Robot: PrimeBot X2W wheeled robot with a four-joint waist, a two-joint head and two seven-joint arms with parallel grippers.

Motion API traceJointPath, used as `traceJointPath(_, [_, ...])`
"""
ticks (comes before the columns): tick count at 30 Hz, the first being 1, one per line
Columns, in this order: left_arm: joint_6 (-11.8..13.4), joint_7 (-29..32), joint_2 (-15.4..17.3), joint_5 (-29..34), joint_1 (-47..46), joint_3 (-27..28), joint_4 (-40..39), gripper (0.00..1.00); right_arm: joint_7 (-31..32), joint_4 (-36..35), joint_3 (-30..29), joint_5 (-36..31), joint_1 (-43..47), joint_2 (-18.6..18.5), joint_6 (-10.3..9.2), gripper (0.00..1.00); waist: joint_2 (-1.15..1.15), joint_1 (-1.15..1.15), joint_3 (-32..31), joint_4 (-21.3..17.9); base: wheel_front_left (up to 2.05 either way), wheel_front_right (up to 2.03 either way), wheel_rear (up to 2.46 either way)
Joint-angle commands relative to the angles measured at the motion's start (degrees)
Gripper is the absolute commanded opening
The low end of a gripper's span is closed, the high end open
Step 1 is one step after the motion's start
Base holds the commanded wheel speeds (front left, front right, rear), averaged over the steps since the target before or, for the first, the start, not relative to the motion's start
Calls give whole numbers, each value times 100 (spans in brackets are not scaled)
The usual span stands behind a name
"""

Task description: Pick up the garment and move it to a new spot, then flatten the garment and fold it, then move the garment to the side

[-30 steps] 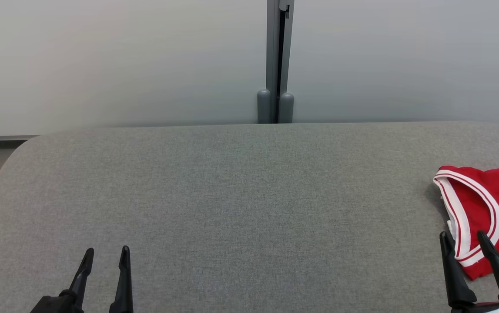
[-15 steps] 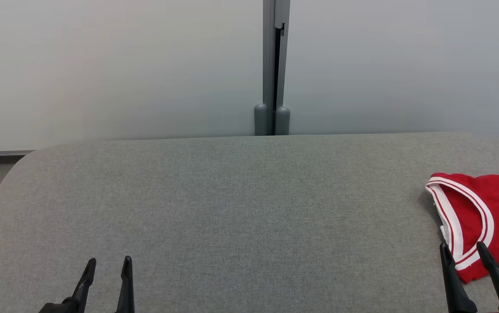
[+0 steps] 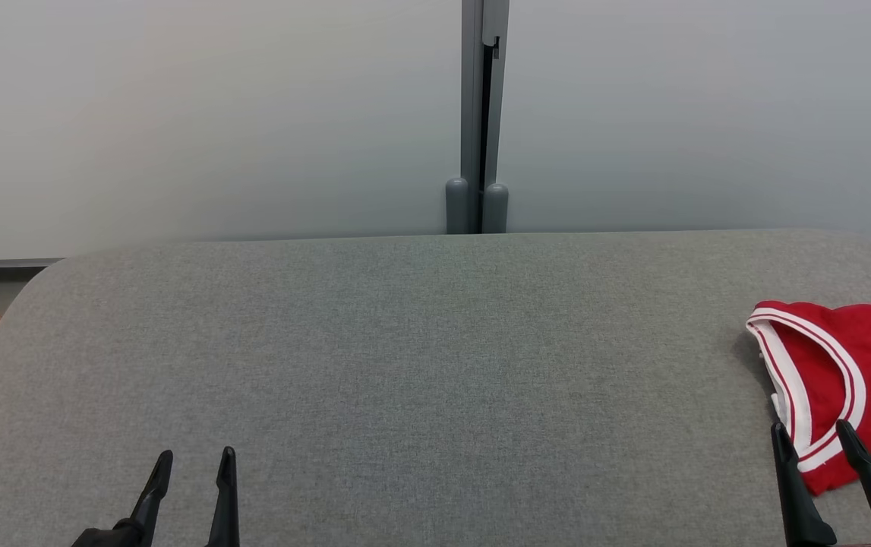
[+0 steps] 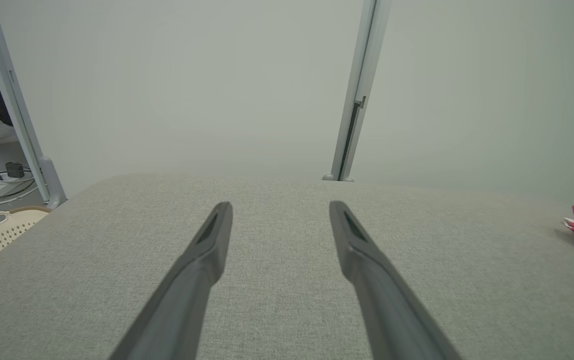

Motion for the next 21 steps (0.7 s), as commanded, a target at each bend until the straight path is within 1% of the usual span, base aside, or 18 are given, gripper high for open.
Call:
traceJointPath(1, [32, 6, 21, 39, 16, -2, -16, 100, 12, -15, -17, -16, -26, -44, -9, 100, 0, 0, 6, 4, 0, 0, 0])
traceJointPath(2, [38, 3, 20, 41, 6, -9, -17, 100, 13, -20, -21, -12, -27, -47, -9, 100, 0, 0, 8, 8, 0, 0, 0])
traceJointPath(3, [2, 1, -1, 0, 0, -23, -9, 0, 5, -17, -22, -1, -1, -9, 0, 0, 0, 0, 12, 11, 0, 0, 0])
traceJointPath(7, [-4, 3, -60, -17, 12, -63, 130, 0, 4, 128, -6, 37, 14, 60, 1, 0, 0, 0, 16, 11, 0, 0, 0])
traceJointPath(21, [-303, 260, -200, -1367, -341, 229, 392, 0, 86, 533, -33, 1544, -394, 89, 0, 0, 0, 0, 76, -25, 0, 0, 0])
